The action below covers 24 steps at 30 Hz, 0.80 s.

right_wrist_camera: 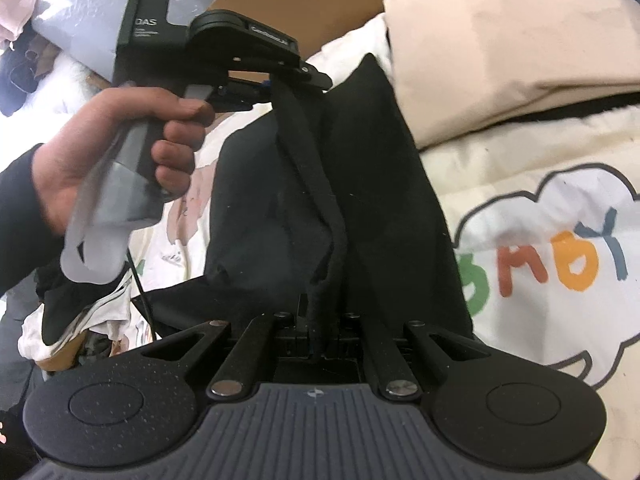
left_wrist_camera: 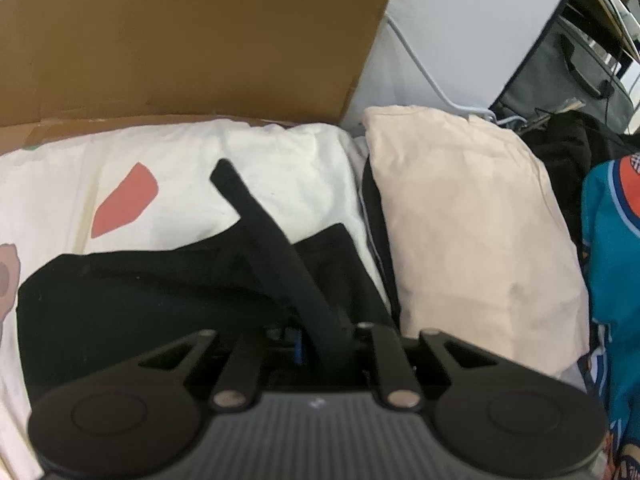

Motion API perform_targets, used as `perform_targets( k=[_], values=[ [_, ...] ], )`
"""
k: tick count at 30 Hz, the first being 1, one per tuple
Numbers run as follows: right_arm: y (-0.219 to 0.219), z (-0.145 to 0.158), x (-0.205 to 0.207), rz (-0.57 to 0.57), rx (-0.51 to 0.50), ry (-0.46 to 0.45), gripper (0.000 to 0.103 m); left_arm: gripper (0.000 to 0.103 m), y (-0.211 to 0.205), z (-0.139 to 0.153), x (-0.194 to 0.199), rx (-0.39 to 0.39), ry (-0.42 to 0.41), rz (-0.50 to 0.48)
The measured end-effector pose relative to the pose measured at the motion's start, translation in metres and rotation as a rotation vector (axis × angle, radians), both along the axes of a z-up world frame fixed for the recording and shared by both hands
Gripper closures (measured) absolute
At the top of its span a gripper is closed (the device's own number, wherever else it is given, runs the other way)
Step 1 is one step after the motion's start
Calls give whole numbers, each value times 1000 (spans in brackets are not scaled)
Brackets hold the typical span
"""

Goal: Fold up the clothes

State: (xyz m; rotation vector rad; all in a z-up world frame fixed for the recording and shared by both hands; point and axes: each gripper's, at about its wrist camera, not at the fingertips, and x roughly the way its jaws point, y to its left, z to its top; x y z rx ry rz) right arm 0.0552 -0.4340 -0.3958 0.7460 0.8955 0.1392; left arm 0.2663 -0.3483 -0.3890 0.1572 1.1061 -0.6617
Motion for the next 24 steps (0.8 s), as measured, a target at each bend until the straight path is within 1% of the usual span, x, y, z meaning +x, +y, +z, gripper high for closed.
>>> perform_targets(
  k=[6,9,11,12,14,16,17,18,19,21,24],
  values=[
    [-2,1,-13,-9,16,7,103,90,-13,4,-17,10,-37,-75],
    [-3,-4,-14,-10,24,20,103,90,-20,1,-25,47,-50,-101],
    [-4,-9,-13,-13,31,34,103,89,-25,-7,-24,77,-32,-102],
    [-4,-11,-13,-15,34,38,103,86,-27,-11,-23,85,-19,-100],
    [-6,-15,-14,-19,40,45,103,79,-29,-14,-23,65,-3,-106],
    [-8,-20,-14,-24,52,53,103,65,-29,-7,-24,40,-16,-119],
    [-10,-22,-15,-26,59,58,103,62,-29,-4,-25,27,-22,-125],
    [-10,-23,-16,-29,64,61,103,58,-29,0,-26,14,-28,-131],
    [-11,-25,-17,-32,70,65,103,55,-28,5,-25,4,-35,-133],
    [-12,-27,-19,-39,82,72,102,55,-26,13,-23,-16,-43,-140],
    [-16,-29,-22,-49,102,82,99,55,-19,25,-17,-19,-51,-159]
  ],
)
